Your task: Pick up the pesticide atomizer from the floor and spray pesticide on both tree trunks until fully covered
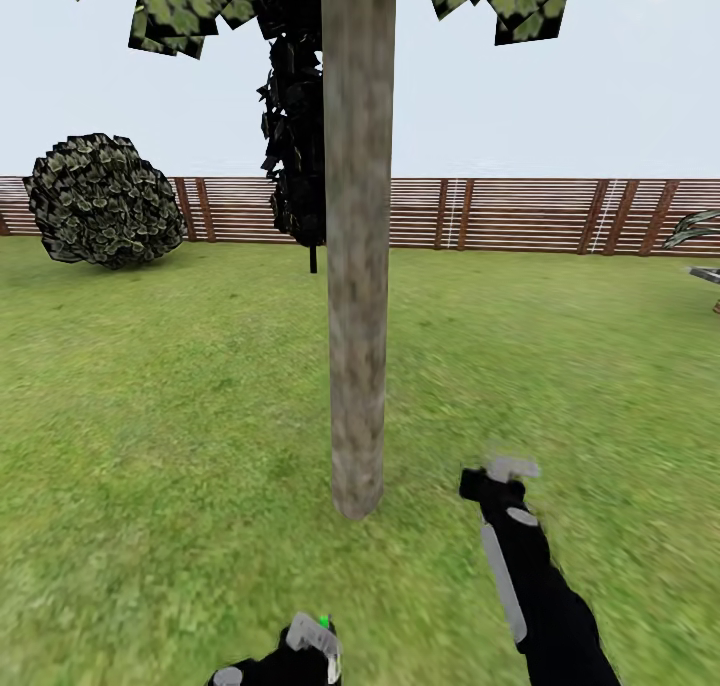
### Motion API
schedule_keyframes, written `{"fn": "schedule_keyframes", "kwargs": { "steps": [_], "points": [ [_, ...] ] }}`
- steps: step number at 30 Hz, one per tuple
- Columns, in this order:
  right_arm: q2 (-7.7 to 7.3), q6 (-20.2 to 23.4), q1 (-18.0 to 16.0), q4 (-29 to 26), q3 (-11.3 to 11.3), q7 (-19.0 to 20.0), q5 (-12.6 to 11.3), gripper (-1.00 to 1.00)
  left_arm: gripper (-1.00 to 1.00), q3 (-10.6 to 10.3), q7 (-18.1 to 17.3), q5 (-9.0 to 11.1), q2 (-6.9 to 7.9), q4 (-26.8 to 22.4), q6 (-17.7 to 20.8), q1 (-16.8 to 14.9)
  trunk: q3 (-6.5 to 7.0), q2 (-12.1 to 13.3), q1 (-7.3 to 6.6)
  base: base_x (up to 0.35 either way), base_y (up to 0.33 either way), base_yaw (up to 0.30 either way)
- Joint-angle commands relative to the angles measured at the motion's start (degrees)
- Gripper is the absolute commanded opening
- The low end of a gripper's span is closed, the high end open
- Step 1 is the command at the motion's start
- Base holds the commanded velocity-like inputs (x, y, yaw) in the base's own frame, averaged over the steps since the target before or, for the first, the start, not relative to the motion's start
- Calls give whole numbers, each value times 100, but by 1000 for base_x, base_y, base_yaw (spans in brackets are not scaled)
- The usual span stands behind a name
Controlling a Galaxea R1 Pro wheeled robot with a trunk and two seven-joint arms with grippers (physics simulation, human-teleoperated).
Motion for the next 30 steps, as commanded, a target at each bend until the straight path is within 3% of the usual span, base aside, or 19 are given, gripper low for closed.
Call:
{"fn": "schedule_keyframes", "kwargs": {
  "steps": [1,4,7,9,12,18,22,26,30],
  "points": [
    [-4,-456,265,76,-10,-92,-18,-100,-100,-37,120,73,-65,15,423,-17,-12,-13,4,0,0,0],
    [-51,-1306,843,373,-36,-161,-6,-100,-100,-31,359,96,-142,-5,1036,-28,-12,-13,4,0,0,0],
    [-319,-1890,1349,923,-102,-192,-51,-100,-100,-41,595,90,-166,-109,1362,-34,-12,-13,4,0,0,0],
    [-435,-2067,1445,1164,-190,-194,-143,-100,-100,-49,656,71,-163,-283,1426,-29,-12,-13,4,0,0,0],
    [-600,-2558,1559,1482,-360,-59,-531,-100,-100,-45,1028,52,-149,-1061,1585,-15,-12,-13,4,0,0,0],
    [-726,-2873,1609,1654,-457,373,-769,-100,-100,-8,1780,44,-144,-2407,2323,-5,-12,-13,4,0,0,0],
    [-727,-2919,1613,1695,-452,423,-785,-100,-100,-46,2271,53,-160,-2592,2834,-18,-12,-13,4,0,0,0],
    [-724,-2932,1615,1712,-449,436,-789,-100,-100,-47,2440,89,-168,-2754,3418,-38,-12,-13,4,0,0,0],
    [-712,-2936,1615,1720,-449,439,-790,-100,-100,-18,2580,94,-169,-3059,3634,-42,-12,-13,4,0,0,0]
  ]
}}
